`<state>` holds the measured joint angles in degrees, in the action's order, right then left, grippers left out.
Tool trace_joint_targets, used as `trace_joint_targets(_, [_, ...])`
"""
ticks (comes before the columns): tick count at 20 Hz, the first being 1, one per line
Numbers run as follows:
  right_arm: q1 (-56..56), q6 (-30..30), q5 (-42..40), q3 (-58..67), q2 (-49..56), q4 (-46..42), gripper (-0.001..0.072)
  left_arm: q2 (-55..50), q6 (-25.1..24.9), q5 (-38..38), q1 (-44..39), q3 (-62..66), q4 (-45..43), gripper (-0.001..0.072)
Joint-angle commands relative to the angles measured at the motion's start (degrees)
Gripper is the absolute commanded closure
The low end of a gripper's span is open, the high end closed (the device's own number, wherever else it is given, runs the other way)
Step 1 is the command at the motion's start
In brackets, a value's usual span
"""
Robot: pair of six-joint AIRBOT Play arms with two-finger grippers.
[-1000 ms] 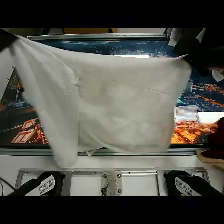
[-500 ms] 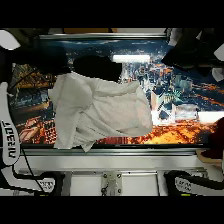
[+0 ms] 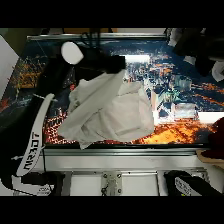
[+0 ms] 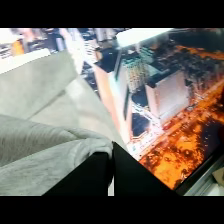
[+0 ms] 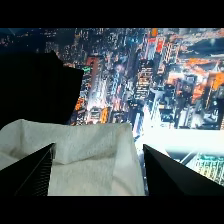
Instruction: Fold the clothes and pants, and hang the long-sleeved shirts on hangers.
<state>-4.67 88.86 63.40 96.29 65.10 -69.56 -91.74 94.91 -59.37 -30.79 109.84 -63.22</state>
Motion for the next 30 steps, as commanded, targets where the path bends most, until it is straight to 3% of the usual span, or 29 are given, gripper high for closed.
trace_joint_targets(1, [-0.2, -0.2, 0.1, 0.0, -2.5, -1.4, 0.0124, -1.7, -3.2, 4.7, -7.4, 0.0, -0.6, 0.0287])
trace_joint_targets(2, [-0.2, -0.2, 0.4, 0.0, -2.5, -1.4, 0.0124, -2.1, -3.1, 4.3, -7.6, 0.0, -1.1, 0.0035])
trace_joint_targets(3, [-0.2, -0.2, 1.1, 0.0, -2.6, -1.4, 0.0123, -2.1, -2.9, 3.1, -7.3, 0.0, -2.8, 0.0015])
trace_joint_targets(11, [-0.1, -0.2, 7.1, -0.3, -2.4, -1.3, 0.0126, -1.5, 5.5, -16.5, 9.3, 0.0, -28.5, 0.0015])
trace_joint_targets(16, [0.0, 0.9, 12.4, -3.4, -2.4, -1.4, 0.0127, -11.0, 6.5, -20.8, 18.4, 0.0, -29.2, 0.0015])
trace_joint_targets(21, [3.7, 1.6, 13.4, -10.4, -2.2, -1.4, 0.0129, -20.1, 5.4, -20.2, 16.1, 0.0, -28.6, 0.0015])
trace_joint_targets(28, [12.1, 2.1, 13.4, -15.0, 1.6, -3.9, 0.0130, -25.2, 5.4, -18.8, 12.7, 0.0, -28.2, 0.0016])
trace_joint_targets(29, [13.5, 2.1, 13.4, -15.0, 2.4, -5.0, 0.0131, -25.2, 5.4, -18.6, 12.7, 0.0, -28.2, 0.0099])
trace_joint_targets(30, [15.0, 2.6, 13.4, -15.0, 3.3, -6.1, 0.0131, -25.2, 5.4, -18.6, 12.7, 0.0, -28.2, 0.0339])
